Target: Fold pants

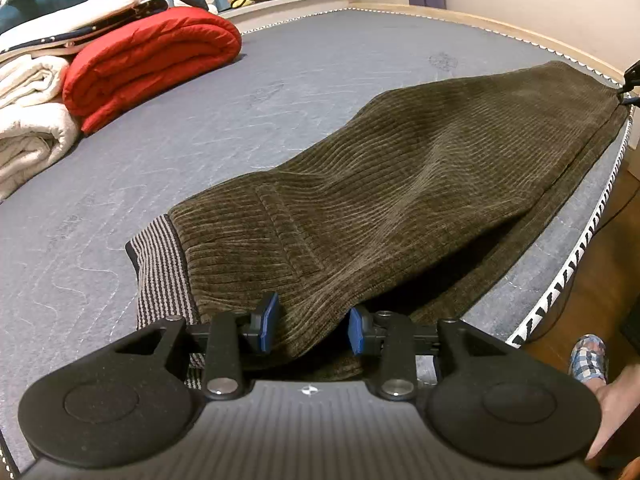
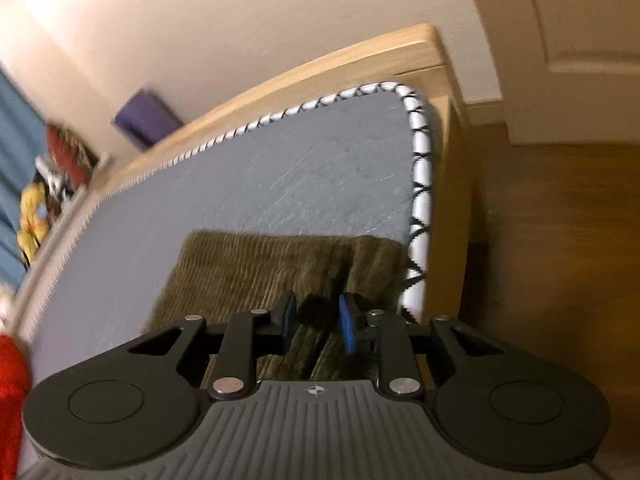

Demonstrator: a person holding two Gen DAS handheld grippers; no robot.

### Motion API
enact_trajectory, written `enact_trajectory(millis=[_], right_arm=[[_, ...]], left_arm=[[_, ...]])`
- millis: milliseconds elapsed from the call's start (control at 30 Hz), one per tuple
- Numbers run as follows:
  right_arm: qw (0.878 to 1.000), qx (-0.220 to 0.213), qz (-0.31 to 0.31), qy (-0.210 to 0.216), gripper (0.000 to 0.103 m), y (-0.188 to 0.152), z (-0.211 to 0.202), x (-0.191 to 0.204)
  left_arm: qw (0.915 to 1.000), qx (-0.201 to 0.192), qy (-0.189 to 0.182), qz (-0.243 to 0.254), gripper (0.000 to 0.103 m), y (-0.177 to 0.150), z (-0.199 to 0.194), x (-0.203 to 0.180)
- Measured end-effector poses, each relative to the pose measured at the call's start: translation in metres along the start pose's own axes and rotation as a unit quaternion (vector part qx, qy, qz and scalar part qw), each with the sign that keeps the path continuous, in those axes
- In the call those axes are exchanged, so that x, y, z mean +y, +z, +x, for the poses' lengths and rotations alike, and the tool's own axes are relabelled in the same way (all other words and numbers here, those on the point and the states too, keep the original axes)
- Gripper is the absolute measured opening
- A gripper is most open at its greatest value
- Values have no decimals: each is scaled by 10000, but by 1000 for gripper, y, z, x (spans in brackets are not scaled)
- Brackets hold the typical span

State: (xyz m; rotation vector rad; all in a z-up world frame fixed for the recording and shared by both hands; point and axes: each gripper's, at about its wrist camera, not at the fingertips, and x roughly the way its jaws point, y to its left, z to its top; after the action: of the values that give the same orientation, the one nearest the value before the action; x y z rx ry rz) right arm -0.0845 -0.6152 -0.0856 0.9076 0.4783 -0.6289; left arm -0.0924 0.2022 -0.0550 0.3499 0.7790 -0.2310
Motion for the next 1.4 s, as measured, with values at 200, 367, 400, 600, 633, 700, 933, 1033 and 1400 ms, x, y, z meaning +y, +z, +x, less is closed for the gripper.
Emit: enact_trajectory(millis=[200,367,400,600,633,700,933,1033,1400], right_arm=[[9964,576,271,551,27,2,16,-11],[9964,618,239,522,27,0,21,-7],[9967,606,197,509,27,0,23,-5],[9949,-446,-200,879,8,5,-19,8],[9921,-699,-308,991,8,4,-31,11],[9922,-887,-470,746,8,2,-39,13],[9990,-158,-234,-333,16,-1,-12,-6],[9966,-573,-454,-370,35,-1,-27,0],[9929,-941,-719,140,38,-10,-46,16]], left_arm=[[10000,9,-1,-57,41,2,2,1],[10000,34,15,-29,40,4,4,0],[10000,26,-5,-46,36,4,4,0],[9985,-529,-85,-105,12,3,-21,6],[9988,-461,-108,-76,12,1,-21,6],[9996,-113,-226,107,13,-4,-12,1],[9915,-691,-1069,-258,49,-8,-42,16],[9768,-1399,-1352,-890,67,-7,-65,37],[9934,329,74,-1094,10,6,-14,45]])
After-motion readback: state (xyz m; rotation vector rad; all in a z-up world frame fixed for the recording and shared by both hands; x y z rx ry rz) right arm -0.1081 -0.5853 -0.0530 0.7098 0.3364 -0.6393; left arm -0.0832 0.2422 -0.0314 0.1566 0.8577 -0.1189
